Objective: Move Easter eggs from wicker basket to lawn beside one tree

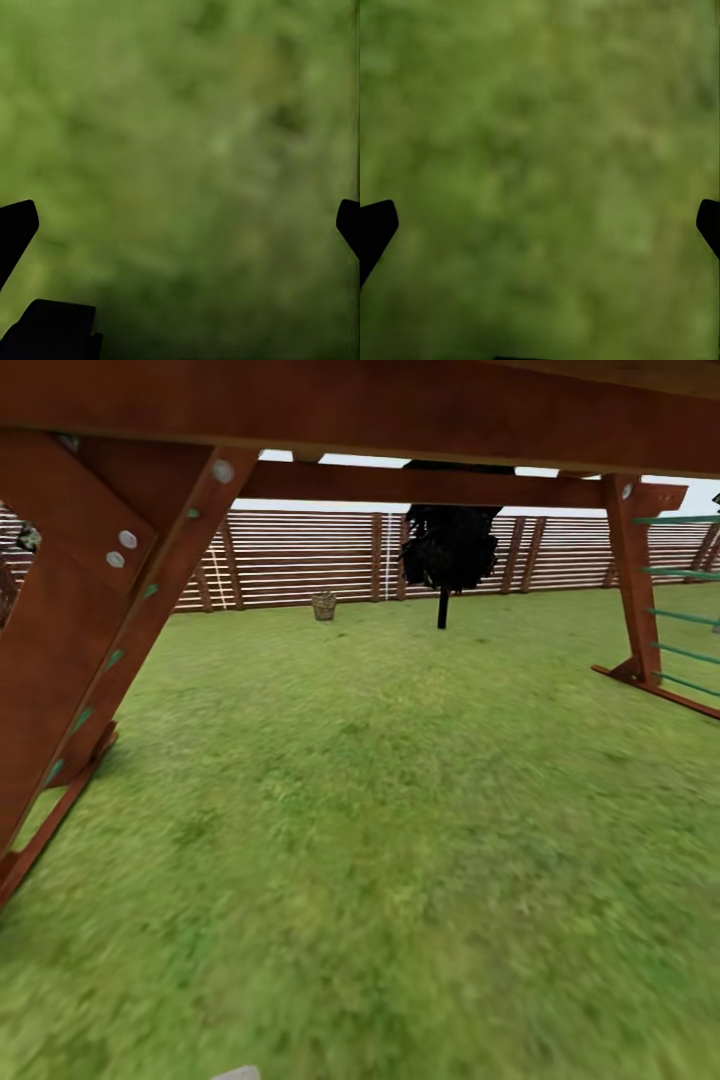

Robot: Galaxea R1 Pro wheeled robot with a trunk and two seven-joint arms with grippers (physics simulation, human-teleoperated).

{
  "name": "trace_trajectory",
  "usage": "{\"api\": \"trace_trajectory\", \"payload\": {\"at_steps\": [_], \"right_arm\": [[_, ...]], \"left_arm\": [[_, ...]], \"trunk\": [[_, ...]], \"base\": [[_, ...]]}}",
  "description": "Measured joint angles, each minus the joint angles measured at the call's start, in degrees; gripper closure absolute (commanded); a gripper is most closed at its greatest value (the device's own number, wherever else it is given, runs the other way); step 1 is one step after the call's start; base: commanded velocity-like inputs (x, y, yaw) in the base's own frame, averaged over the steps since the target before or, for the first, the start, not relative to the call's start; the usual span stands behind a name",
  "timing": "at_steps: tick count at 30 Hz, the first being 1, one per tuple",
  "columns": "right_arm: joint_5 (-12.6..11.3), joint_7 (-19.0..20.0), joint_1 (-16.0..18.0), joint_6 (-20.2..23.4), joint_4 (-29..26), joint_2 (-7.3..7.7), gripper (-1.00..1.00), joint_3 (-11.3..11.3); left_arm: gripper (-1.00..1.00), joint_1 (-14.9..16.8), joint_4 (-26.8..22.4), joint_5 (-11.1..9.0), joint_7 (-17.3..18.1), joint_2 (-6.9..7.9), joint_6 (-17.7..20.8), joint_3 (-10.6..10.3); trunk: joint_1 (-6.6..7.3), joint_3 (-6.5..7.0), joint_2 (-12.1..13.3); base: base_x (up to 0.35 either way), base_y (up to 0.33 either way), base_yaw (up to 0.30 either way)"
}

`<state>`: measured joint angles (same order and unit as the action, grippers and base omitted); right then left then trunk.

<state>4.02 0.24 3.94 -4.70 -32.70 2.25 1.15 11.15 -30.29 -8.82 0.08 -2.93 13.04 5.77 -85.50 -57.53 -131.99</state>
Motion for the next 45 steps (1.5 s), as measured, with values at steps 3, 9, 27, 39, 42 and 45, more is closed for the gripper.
{"api": "trace_trajectory", "payload": {"at_steps": [3, 9, 27, 39, 42, 45], "right_arm": [[0.0, 0.0, 0.0, 0.0, 0.0, 0.0, -1.0, 0.0], [0.0, 0.0, 0.0, 0.0, 0.0, 0.0, -1.0, 0.0], [0.0, 0.0, 0.0, 0.0, 0.0, -0.07, -1.0, 0.2], [0.0, 0.0, 0.0, 0.0, 0.1, -0.17, -1.0, 0.4], [0.0, 0.0, 0.0, 0.0, 0.1, -0.17, -1.0, 0.4], [0.0, 0.0, 0.0, 0.0, 0.1, -0.17, -1.0, 0.4]], "left_arm": [[-1.0, 0.0, 0.0, 0.0, 0.0, 0.0, 0.0, 0.0], [-1.0, 0.0, 0.0, 0.0, 0.0, 0.0, 0.0, -0.1], [-1.0, 0.0, 0.0, 0.0, 0.0, -0.01, 0.0, -0.1], [-1.0, 0.0, 0.0, 0.0, 0.0, -0.01, 0.0, -0.1], [-1.0, 0.0, 0.0, 0.0, 0.0, 0.0, 0.0, -0.1], [-1.0, 0.0, 0.0, 0.0, 0.0, 0.0, 0.0, -0.1]], "trunk": [[0.0, 0.0, 0.0], [0.0, 0.0, 0.0], [0.0, 0.0, 0.0], [0.0, 0.0, 0.0], [0.0, 0.0, 0.0], [0.0, 0.0, 0.0]], "base": [[0.323, -0.12, 0.142], [0.32, -0.141, 0.022], [0.311, -0.165, 0.0], [0.31, -0.167, 0.0], [0.31, -0.167, 0.0], [0.31, -0.167, 0.0]]}}
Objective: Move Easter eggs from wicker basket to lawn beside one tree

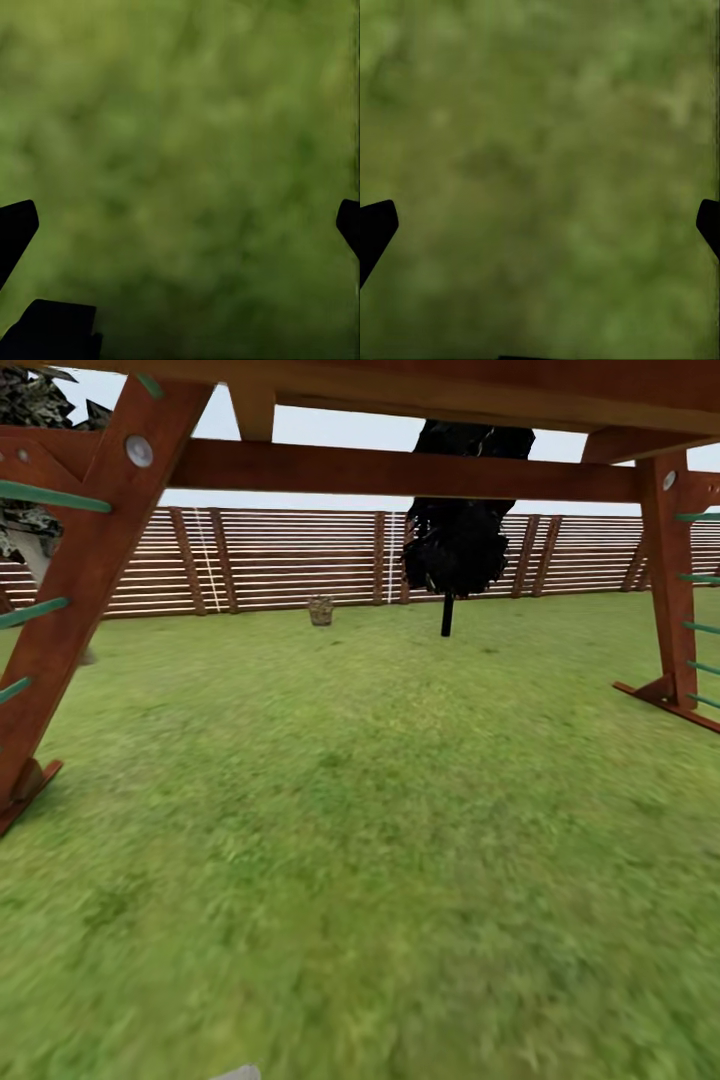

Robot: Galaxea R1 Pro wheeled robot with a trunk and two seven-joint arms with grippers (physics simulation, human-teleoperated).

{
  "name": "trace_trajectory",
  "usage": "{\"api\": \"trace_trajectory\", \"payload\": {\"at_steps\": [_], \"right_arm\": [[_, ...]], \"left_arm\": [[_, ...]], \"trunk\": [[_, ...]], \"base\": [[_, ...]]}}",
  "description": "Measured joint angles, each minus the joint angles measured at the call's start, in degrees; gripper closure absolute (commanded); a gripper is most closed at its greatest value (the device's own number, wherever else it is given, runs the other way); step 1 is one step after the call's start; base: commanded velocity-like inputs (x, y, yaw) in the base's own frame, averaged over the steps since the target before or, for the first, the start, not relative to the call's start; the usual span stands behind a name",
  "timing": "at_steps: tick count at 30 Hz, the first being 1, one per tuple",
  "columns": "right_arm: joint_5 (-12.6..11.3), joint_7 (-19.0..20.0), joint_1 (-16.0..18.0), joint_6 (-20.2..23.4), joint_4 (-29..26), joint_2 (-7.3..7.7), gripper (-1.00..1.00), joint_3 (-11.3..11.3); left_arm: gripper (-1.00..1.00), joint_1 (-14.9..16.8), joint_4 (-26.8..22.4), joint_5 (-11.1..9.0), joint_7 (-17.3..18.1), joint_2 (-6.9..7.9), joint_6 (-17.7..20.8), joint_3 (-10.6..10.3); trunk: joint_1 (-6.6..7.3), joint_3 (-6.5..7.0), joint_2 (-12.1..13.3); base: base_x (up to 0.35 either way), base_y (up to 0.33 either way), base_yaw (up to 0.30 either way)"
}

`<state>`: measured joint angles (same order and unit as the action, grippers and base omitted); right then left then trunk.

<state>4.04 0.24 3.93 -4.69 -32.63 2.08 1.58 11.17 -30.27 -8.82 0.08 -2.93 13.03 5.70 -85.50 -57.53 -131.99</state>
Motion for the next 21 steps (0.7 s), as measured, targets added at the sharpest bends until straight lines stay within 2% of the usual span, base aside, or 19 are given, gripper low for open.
{"api": "trace_trajectory", "payload": {"at_steps": [21], "right_arm": [[0.1, -0.1, 0.1, 0.0, 0.1, 0.15, -1.0, -0.1]], "left_arm": [[-1.0, 0.0, 0.0, 0.0, 0.0, 0.0, 0.0, 0.0]], "trunk": [[0.0, 0.0, 0.0]], "base": [[0.31, -0.167, 0.0]]}}
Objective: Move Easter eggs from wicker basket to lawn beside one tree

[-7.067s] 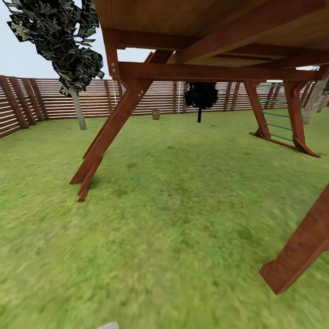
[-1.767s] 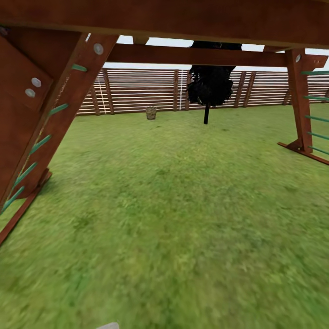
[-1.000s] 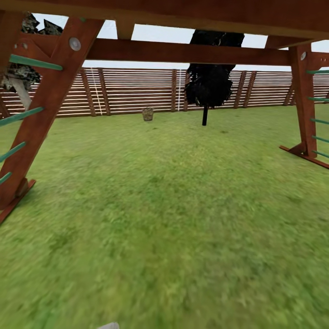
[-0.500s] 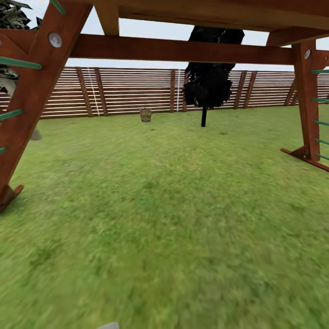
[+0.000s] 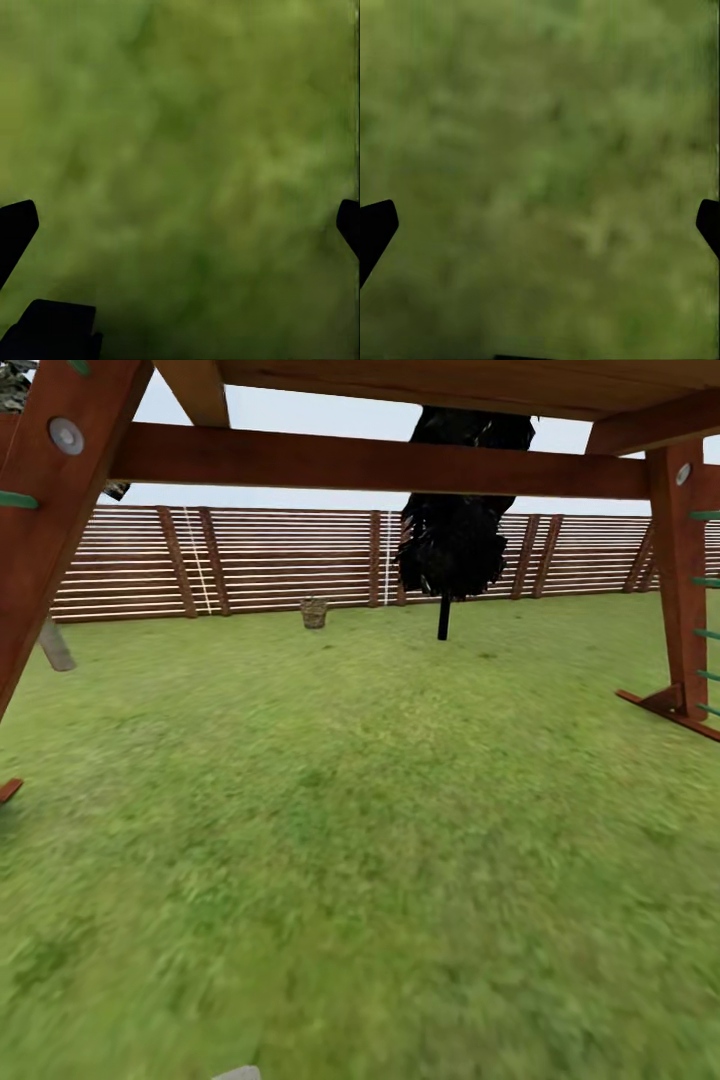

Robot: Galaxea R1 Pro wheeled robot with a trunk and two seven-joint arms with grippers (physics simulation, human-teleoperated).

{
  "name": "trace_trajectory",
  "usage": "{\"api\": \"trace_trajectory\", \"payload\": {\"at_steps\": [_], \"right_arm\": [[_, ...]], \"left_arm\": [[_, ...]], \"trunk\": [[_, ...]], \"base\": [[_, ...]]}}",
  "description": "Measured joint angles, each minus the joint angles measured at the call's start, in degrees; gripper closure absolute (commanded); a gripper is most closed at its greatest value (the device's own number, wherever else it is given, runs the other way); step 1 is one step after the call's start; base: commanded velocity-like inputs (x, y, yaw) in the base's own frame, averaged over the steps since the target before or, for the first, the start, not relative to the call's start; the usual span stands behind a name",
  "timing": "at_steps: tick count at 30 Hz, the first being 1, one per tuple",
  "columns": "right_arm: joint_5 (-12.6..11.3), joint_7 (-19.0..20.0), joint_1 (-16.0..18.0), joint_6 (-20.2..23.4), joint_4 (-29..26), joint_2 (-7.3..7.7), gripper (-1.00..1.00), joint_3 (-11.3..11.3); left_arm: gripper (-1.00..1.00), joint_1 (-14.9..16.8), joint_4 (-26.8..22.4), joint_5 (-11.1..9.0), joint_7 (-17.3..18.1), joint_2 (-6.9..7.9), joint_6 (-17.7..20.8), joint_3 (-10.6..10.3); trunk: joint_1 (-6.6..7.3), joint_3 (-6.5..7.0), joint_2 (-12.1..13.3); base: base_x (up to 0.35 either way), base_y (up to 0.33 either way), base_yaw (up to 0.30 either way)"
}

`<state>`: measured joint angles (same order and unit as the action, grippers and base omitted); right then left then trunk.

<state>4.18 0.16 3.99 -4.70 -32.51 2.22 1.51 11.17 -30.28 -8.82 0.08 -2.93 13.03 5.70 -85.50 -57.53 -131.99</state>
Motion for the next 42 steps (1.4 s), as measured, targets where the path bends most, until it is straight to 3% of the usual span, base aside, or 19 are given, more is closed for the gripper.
{"api": "trace_trajectory", "payload": {"at_steps": [42], "right_arm": [[0.0, 0.0, -0.1, 0.4, 1.6, 0.02, -1.0, 0.0]], "left_arm": [[-1.0, 0.0, 0.0, 0.1, 0.0, 0.0, 0.0, 0.0]], "trunk": [[0.0, 0.0, 0.0]], "base": [[0.31, -0.167, 0.0]]}}
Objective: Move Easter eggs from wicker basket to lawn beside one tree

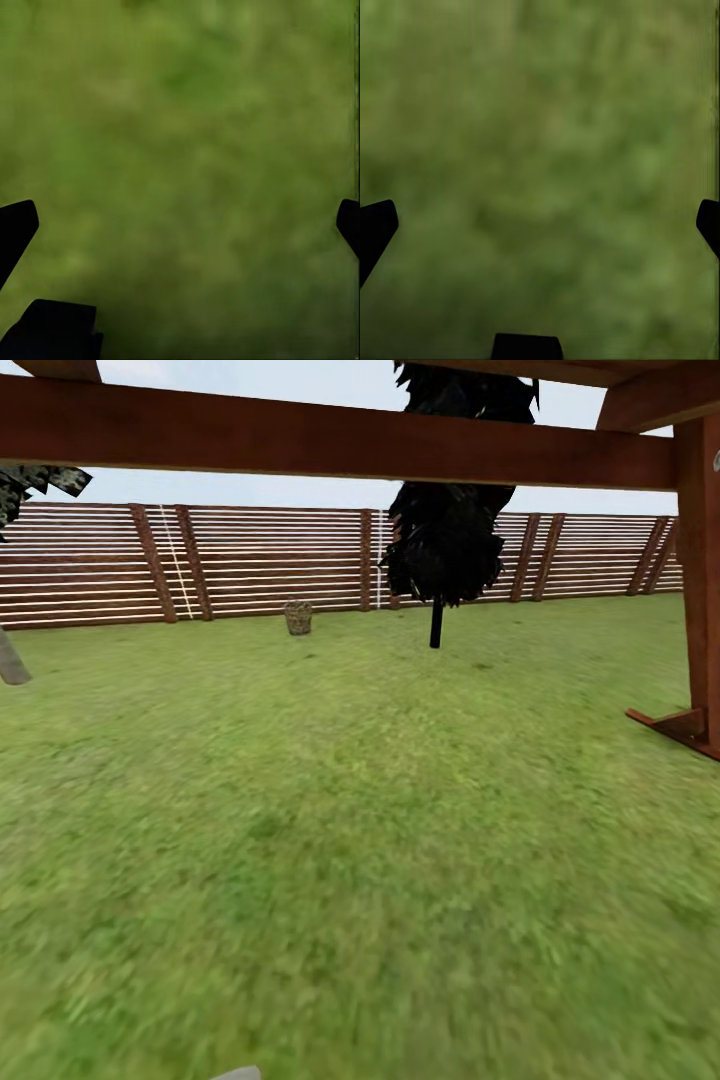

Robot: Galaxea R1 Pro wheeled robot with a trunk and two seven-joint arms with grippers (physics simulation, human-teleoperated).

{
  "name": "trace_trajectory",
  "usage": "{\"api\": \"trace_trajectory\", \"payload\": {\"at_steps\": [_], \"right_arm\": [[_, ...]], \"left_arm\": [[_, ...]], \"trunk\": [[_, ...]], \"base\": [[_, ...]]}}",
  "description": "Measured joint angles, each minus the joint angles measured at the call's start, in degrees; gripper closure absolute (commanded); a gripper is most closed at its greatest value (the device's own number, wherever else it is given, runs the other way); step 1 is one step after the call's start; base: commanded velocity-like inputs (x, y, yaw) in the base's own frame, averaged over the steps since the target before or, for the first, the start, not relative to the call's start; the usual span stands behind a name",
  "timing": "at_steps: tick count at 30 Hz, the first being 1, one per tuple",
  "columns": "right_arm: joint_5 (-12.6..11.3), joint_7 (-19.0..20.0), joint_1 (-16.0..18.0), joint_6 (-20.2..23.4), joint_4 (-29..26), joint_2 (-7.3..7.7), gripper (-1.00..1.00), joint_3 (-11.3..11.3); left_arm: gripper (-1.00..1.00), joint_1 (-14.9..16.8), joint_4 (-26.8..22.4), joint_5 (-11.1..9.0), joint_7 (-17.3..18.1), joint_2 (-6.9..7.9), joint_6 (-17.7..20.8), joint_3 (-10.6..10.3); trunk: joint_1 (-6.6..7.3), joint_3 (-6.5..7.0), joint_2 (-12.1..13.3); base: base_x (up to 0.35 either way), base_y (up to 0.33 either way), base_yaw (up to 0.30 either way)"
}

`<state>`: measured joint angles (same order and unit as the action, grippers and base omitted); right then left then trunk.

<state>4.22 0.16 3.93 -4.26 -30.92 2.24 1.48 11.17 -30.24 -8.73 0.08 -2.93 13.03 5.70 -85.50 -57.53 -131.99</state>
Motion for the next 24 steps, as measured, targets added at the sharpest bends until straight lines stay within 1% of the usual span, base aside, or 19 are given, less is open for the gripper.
{"api": "trace_trajectory", "payload": {"at_steps": [24], "right_arm": [[0.0, 0.0, 0.0, 0.0, 0.0, -0.06, -1.0, 0.0]], "left_arm": [[-1.0, 0.0, 0.0, 0.0, -0.4, 0.0, 0.0, 0.0]], "trunk": [[0.0, 0.0, 0.0]], "base": [[0.309, -0.168, 0.0]]}}
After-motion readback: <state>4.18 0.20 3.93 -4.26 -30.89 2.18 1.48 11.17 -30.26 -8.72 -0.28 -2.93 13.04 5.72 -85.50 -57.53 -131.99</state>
